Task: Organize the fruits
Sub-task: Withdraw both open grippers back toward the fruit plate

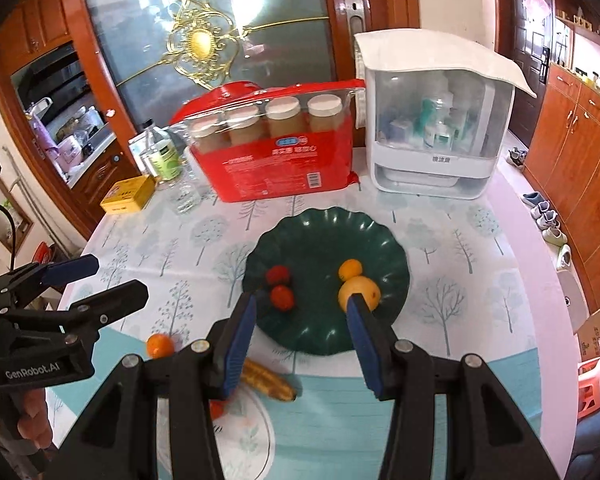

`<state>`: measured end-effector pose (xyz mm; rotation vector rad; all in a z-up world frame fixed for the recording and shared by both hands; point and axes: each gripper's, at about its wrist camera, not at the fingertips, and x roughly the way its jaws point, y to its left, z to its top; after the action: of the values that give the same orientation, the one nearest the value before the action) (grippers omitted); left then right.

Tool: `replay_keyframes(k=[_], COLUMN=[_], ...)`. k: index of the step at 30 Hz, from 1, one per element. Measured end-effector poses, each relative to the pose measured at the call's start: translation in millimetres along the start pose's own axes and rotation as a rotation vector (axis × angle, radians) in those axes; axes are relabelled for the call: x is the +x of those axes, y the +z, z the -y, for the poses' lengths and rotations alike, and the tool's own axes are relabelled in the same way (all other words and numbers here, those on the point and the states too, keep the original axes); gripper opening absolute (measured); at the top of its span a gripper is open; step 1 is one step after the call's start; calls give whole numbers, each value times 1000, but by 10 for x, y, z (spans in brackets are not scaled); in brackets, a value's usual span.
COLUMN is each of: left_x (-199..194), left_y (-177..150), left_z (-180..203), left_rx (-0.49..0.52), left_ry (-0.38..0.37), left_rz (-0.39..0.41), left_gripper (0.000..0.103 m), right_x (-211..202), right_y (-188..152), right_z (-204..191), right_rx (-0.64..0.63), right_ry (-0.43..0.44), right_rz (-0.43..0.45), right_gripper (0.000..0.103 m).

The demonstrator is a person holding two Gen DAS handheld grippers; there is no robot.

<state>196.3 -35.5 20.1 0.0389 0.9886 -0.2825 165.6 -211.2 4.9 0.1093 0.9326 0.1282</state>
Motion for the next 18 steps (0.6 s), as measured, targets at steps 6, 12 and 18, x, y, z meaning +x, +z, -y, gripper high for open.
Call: replay_keyframes(k=[6, 12, 18], left_x=[-235, -411, -550], left_y=[-287, -550, -779], left_z=[-43, -130, -234], left_rx=[-10, -44, -74], left_ry=[-13, -12, 10], left_rz=[8, 28, 50], left_gripper=[85, 85, 85], right_x=[-136, -216, -302], right_y=[-219, -441, -621], right_z=[-163, -326, -429], right_rx=[-21, -24, -20], right_ry=[36, 69, 88], right_rz=[-2, -6, -3], right_gripper=[48, 48, 48])
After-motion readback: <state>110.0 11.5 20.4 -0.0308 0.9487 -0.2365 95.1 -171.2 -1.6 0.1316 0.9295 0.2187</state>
